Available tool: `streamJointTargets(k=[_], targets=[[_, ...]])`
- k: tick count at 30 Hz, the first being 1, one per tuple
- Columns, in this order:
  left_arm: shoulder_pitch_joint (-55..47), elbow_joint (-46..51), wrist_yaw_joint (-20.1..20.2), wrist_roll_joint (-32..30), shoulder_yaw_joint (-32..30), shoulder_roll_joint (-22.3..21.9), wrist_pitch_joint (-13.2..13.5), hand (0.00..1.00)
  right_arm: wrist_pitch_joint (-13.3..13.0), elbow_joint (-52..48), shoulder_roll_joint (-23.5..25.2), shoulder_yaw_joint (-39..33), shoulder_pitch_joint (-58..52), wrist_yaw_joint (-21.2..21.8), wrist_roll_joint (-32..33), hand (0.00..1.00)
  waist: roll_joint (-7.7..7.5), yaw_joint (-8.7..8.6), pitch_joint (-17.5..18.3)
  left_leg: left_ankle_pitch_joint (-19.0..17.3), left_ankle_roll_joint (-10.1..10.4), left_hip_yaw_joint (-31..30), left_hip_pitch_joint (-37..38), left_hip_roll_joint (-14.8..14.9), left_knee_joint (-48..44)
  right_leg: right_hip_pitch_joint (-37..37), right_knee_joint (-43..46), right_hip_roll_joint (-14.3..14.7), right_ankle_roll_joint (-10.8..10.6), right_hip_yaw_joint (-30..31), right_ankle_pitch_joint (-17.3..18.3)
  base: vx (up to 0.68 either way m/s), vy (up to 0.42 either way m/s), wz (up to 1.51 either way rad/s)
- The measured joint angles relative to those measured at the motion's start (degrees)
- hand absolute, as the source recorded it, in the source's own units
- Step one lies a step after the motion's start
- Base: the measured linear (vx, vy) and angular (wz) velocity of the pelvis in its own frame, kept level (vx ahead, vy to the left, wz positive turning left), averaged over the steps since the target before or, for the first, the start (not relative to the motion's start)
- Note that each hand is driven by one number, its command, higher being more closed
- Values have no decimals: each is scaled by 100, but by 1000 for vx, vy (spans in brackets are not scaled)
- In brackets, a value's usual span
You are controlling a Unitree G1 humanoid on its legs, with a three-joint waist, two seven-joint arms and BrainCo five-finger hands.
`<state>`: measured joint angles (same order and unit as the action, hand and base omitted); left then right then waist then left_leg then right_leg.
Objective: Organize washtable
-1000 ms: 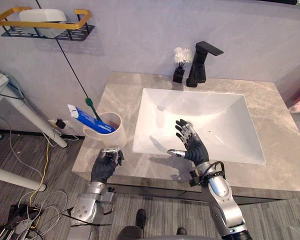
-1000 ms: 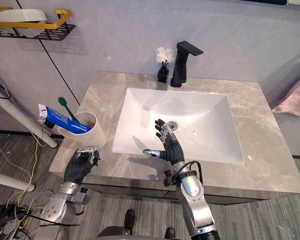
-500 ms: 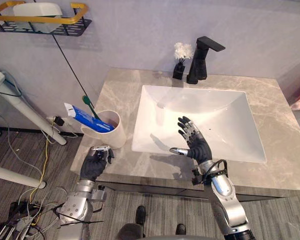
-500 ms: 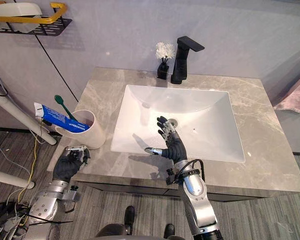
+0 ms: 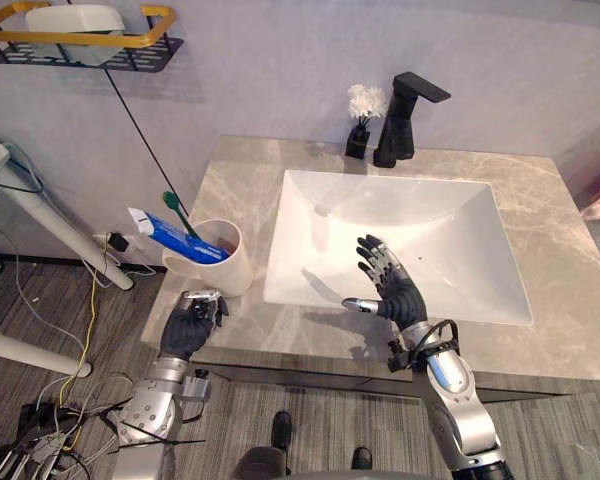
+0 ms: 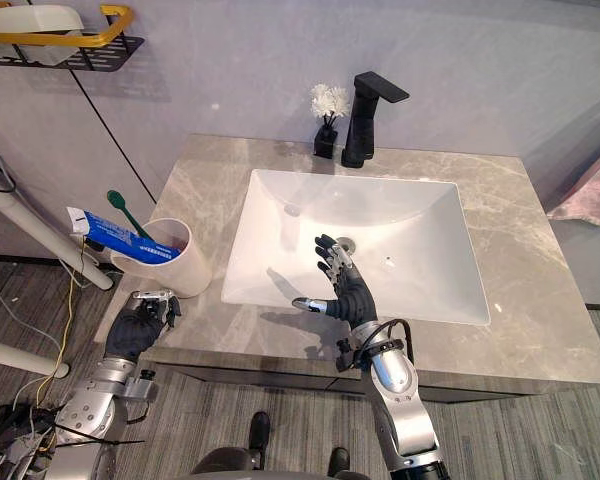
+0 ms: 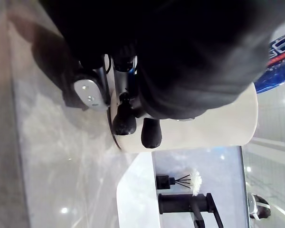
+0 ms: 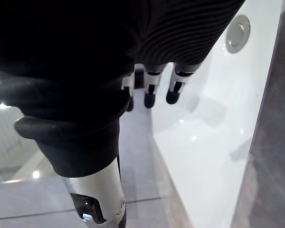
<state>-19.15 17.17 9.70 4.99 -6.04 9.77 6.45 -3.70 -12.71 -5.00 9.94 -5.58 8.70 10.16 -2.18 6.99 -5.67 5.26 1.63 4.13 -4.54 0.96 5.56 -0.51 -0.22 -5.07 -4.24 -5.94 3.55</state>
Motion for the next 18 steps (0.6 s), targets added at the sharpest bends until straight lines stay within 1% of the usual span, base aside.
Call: streamJointTargets(k=[3,7,8,9,13,18], targets=[[74,2,3,-13,202,7,-6,100,12,0,-6,15,-6,1,2,0,0,2,0,-1,0,32,-1,1,0,-20,6,-1,-4,30,-5,-1,1,-6],[319,2,6,-92,412,7,-85,100,22,0,-8,18,-6,0,5,0,1,0,0,-2,-3,68,-21,4,0,-89,16,2,-11,126,-33,-4,5,-11],[394,1,7,-116,445,6,-99,100,22,0,-7,16,-8,-1,5,0,2,-27,0,-4,-7,70,-17,3,1,-90,16,-1,-13,137,-36,1,6,-9],[496,-1,6,-121,458,6,-103,100,22,0,-8,14,-21,-3,6,0,2,-49,0,-5,-10,80,-18,4,0,-101,17,0,-15,154,-42,2,6,-6],[611,-25,1,-128,478,6,-103,100,25,0,-20,10,-47,-3,6,0,2,-47,1,-5,-11,104,-21,4,0,-125,19,2,-24,197,-51,5,2,-6],[693,-283,-15,-131,457,6,-113,100,34,0,-40,-32,-53,-3,55,0,5,-46,2,-13,-22,168,-38,5,5,-171,16,1,-35,267,-78,4,5,-7]])
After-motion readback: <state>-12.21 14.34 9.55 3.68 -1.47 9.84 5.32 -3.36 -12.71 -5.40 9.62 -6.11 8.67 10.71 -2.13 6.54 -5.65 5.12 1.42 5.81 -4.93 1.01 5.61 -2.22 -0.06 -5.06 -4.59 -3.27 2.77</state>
